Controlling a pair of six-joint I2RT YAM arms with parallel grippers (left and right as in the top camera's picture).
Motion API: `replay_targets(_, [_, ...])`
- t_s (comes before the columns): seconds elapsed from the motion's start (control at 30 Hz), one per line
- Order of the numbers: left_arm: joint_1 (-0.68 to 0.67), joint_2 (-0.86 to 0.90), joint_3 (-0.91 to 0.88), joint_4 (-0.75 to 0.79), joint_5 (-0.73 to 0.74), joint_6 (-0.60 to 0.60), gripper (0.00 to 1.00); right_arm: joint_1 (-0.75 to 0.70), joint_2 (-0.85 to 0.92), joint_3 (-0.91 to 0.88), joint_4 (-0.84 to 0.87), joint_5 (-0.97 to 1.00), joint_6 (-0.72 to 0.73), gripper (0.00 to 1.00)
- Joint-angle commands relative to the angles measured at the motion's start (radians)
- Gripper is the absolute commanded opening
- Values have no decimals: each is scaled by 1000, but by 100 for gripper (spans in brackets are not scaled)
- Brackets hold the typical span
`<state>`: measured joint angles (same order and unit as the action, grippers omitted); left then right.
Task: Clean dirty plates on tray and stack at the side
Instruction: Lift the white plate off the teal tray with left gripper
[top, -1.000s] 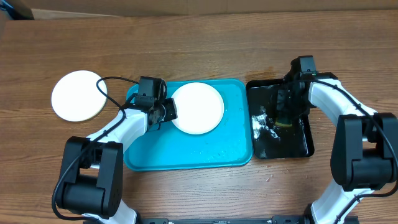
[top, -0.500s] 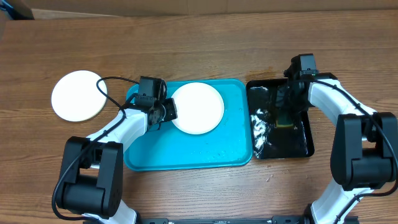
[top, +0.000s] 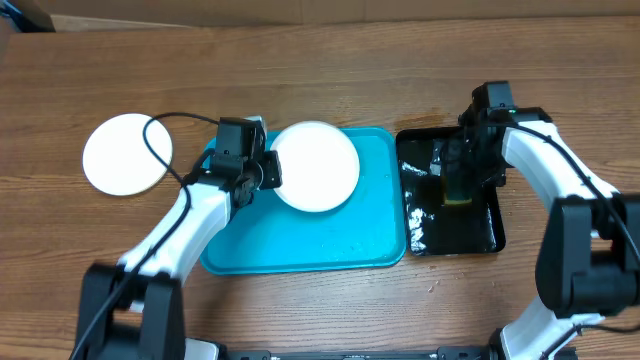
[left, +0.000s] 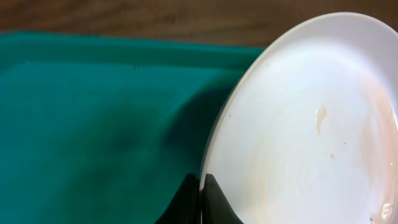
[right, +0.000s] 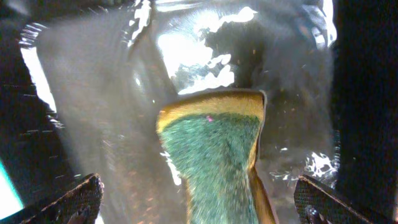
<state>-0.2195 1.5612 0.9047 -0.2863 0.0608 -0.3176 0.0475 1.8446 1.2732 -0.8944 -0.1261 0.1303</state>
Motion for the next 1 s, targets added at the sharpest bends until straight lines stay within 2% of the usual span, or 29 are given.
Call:
replay_targets(0.0, [-43,-100,4,-3,-141,23,4,-3,-77,31,-11,-31,1,100])
replay_targets(0.3, [-89,-160,118,-138,-150,-20,4,-17,-152,44,-83,-60,29,100])
replay_targets(0.5, [-96,-142,312,-299,-142,-49,4,-159,-153,142,-50,-59,81,100])
replay_targets(0.73, [-180,43,584,-443,-153,-43,4,-339,-148,142,14,-40,80,100])
replay_targets(0.83, [-255,170,733,-489,-203,-25,4,-392,-148,142,14,-40,80,100])
replay_targets(0.97, [-339,271,827,-497,-289,-14,4,-403,-148,142,14,-40,80,100])
